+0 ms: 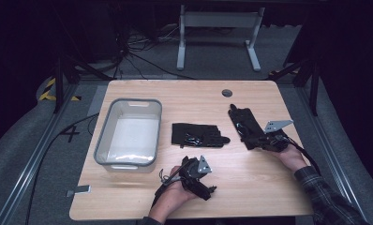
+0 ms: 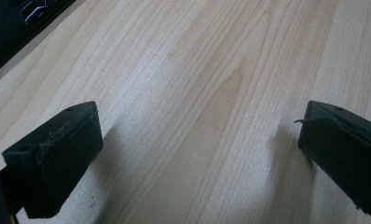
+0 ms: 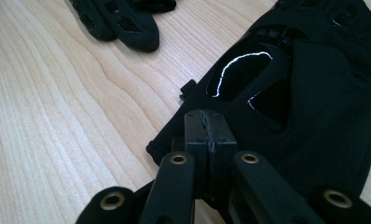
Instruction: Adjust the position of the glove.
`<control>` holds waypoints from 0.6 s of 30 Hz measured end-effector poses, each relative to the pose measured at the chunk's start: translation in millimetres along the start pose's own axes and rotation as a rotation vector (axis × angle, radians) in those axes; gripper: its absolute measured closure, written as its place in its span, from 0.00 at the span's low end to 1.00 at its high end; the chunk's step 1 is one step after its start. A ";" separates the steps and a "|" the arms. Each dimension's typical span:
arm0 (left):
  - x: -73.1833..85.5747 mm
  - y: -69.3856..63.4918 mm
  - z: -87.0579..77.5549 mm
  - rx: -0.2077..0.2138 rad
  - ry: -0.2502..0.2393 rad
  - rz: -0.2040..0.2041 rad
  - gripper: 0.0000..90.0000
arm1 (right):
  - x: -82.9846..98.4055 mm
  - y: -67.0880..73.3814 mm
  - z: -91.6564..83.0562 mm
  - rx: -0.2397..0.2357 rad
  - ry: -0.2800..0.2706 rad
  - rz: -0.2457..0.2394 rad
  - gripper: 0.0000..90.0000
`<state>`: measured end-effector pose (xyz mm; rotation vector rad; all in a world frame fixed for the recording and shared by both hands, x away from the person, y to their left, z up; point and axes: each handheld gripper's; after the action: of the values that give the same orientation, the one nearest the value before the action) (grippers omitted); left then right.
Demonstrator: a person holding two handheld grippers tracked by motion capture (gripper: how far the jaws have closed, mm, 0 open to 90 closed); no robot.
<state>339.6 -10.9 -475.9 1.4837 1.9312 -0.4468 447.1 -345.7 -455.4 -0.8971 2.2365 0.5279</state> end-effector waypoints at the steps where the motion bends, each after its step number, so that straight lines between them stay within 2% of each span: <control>1: 0.1 0.0 -0.1 -0.002 0.000 0.000 0.00 | 0.7 0.0 0.1 0.001 -0.004 -0.001 1.00; 8: 0.2 0.0 -0.1 -0.002 0.000 0.000 0.00 | 2.5 1.1 -1.8 -0.020 0.004 -0.017 1.00; 14: 1.1 0.0 -1.0 0.001 0.001 0.000 0.00 | 5.7 10.1 -5.3 -0.050 0.027 -0.064 1.00; 18: 1.2 0.0 -1.0 0.001 0.000 0.000 0.00 | 9.8 15.0 -8.8 -0.076 0.036 -0.073 1.00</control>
<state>339.1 -9.4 -476.0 1.4845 1.9316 -0.4475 427.1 -344.9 -454.5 -1.0298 2.2195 0.5701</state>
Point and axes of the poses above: each handheld gripper's, and its own axes: z roughly forward along the jaws, x roughly out of its underside, y roughly to its left, and after that the axes turned 11 degrees about z, right-handed
